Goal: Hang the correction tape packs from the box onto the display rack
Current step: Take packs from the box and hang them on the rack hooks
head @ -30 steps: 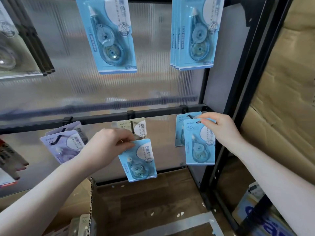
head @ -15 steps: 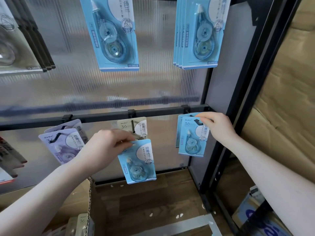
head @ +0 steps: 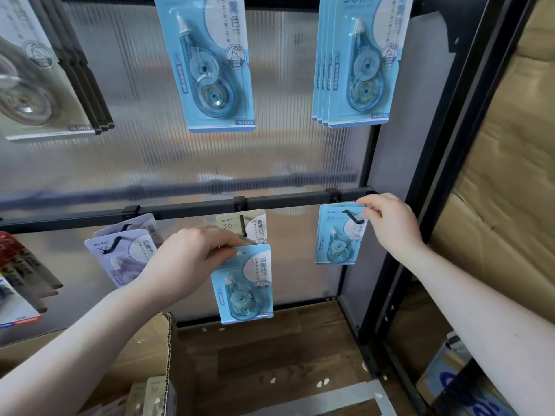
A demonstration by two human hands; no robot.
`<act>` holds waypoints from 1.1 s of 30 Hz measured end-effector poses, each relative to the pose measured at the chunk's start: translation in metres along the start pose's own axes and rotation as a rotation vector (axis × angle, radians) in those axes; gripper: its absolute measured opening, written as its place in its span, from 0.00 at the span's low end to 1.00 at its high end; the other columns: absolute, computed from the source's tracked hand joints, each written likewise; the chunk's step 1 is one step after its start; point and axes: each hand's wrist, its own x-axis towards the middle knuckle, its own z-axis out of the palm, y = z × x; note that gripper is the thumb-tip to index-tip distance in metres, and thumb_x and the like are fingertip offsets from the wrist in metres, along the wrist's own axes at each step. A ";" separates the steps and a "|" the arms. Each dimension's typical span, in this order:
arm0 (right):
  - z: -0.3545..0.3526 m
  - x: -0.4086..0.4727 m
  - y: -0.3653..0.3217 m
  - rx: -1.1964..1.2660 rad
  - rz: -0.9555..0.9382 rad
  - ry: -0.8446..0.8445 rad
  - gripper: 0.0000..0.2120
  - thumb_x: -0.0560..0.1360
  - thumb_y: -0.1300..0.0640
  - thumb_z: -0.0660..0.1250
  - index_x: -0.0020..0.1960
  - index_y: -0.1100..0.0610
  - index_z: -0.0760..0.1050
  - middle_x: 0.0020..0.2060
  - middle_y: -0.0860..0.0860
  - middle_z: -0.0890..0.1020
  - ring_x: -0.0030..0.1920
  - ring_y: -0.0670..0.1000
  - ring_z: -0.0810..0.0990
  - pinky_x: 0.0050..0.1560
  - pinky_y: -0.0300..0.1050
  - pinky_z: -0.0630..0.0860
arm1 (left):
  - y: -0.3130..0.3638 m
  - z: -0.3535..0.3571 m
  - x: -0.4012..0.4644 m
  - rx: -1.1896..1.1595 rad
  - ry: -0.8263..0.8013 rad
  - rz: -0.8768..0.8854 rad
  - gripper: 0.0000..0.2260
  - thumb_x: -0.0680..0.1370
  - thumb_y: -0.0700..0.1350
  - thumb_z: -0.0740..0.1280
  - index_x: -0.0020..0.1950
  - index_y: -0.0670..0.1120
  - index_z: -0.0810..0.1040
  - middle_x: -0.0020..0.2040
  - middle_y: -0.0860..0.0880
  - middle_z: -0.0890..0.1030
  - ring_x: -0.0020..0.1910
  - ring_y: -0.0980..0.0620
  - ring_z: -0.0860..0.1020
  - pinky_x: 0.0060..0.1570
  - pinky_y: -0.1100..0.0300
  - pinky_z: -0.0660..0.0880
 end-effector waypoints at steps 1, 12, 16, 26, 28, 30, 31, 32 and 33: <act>-0.002 -0.003 0.000 -0.022 -0.011 0.004 0.12 0.77 0.64 0.61 0.57 0.58 0.78 0.53 0.54 0.78 0.53 0.55 0.77 0.52 0.49 0.73 | 0.001 0.001 0.001 -0.001 0.005 -0.002 0.07 0.75 0.38 0.68 0.50 0.47 0.83 0.45 0.55 0.81 0.39 0.57 0.73 0.35 0.71 0.64; -0.026 -0.055 0.018 -0.163 0.014 0.037 0.12 0.78 0.60 0.61 0.60 0.56 0.76 0.54 0.53 0.77 0.53 0.56 0.78 0.50 0.48 0.74 | 0.027 0.021 0.016 -0.009 0.000 -0.035 0.07 0.77 0.41 0.66 0.52 0.47 0.82 0.50 0.52 0.82 0.40 0.54 0.73 0.36 0.60 0.69; -0.029 -0.068 0.030 -0.179 0.088 0.036 0.14 0.78 0.60 0.60 0.63 0.56 0.74 0.55 0.55 0.76 0.53 0.57 0.77 0.51 0.49 0.73 | 0.042 0.036 0.028 -0.021 -0.020 -0.035 0.08 0.77 0.43 0.65 0.54 0.49 0.81 0.51 0.52 0.82 0.43 0.53 0.76 0.36 0.64 0.68; -0.042 -0.079 0.051 -0.202 0.176 -0.020 0.16 0.79 0.58 0.60 0.67 0.56 0.70 0.59 0.56 0.74 0.55 0.57 0.77 0.52 0.50 0.74 | 0.084 0.069 0.073 -0.137 0.026 -0.014 0.08 0.76 0.43 0.66 0.53 0.49 0.82 0.50 0.52 0.83 0.47 0.53 0.79 0.48 0.57 0.75; -0.043 -0.079 0.053 -0.210 0.173 -0.026 0.17 0.79 0.58 0.60 0.67 0.55 0.70 0.59 0.56 0.74 0.54 0.57 0.77 0.51 0.49 0.74 | 0.093 0.074 0.081 -0.147 0.027 -0.024 0.09 0.76 0.43 0.65 0.53 0.49 0.82 0.50 0.53 0.83 0.48 0.52 0.79 0.48 0.58 0.74; -0.043 -0.079 0.053 -0.212 0.167 -0.033 0.17 0.79 0.57 0.61 0.67 0.55 0.69 0.59 0.55 0.74 0.53 0.56 0.77 0.50 0.50 0.75 | 0.101 0.079 0.089 -0.165 0.021 -0.028 0.09 0.76 0.42 0.65 0.54 0.49 0.82 0.50 0.52 0.83 0.48 0.52 0.79 0.49 0.58 0.74; -0.043 -0.079 0.052 -0.211 0.167 -0.033 0.17 0.78 0.57 0.61 0.67 0.55 0.69 0.59 0.55 0.74 0.53 0.56 0.77 0.50 0.50 0.76 | 0.104 0.082 0.092 -0.167 0.016 -0.029 0.09 0.77 0.42 0.64 0.54 0.49 0.81 0.50 0.52 0.83 0.48 0.52 0.78 0.49 0.58 0.74; -0.042 -0.079 0.052 -0.211 0.167 -0.031 0.17 0.78 0.57 0.61 0.67 0.55 0.69 0.59 0.55 0.74 0.52 0.56 0.77 0.50 0.50 0.76 | 0.106 0.085 0.095 -0.164 0.009 -0.030 0.09 0.77 0.42 0.64 0.54 0.49 0.81 0.51 0.52 0.82 0.49 0.52 0.78 0.49 0.58 0.74; -0.042 -0.078 0.053 -0.210 0.170 -0.028 0.17 0.78 0.57 0.61 0.66 0.55 0.69 0.59 0.55 0.74 0.52 0.56 0.78 0.50 0.50 0.76 | 0.108 0.088 0.098 -0.160 0.002 -0.030 0.10 0.77 0.42 0.64 0.55 0.49 0.81 0.52 0.52 0.82 0.49 0.51 0.78 0.50 0.57 0.74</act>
